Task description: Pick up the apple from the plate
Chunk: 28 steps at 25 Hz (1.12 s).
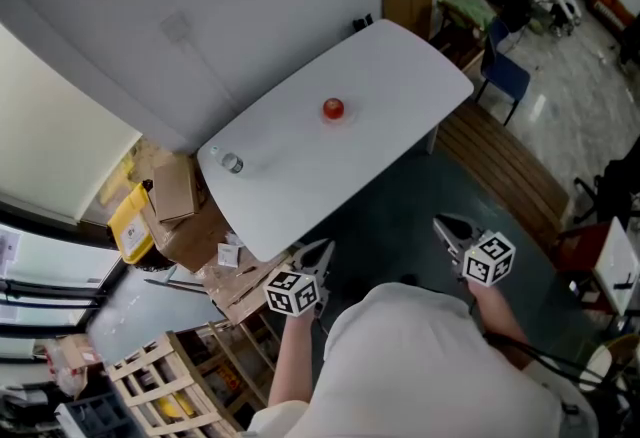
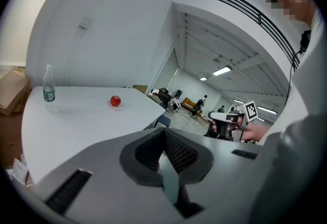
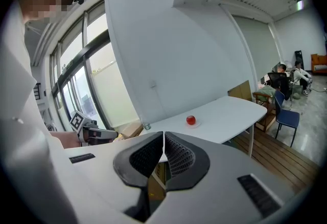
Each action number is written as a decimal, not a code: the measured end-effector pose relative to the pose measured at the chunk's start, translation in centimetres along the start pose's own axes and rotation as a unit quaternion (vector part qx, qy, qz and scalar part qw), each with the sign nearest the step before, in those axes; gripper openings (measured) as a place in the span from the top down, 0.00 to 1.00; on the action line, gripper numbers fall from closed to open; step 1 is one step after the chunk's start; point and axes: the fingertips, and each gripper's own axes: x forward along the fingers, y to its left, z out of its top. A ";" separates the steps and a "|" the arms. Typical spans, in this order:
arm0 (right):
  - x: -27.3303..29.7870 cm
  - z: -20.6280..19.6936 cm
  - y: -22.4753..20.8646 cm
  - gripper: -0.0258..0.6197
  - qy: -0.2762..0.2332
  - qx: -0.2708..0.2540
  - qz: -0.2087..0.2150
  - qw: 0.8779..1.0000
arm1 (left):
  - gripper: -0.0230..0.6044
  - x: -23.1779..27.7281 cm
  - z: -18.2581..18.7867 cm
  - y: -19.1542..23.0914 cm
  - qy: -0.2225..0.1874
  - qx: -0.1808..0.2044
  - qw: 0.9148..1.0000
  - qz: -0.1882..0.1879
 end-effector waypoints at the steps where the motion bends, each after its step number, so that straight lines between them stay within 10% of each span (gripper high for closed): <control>1: 0.1 0.0 0.1 0.90 0.002 0.001 -0.001 1.000 | 0.96 0.0 0.0 0.1 0.000 -0.001 1.000 0.000; 28: 1.5 -2.4 3.4 0.90 0.003 0.035 -0.048 0.998 | 0.96 -2.1 -1.3 3.9 0.021 -0.007 0.999 -0.037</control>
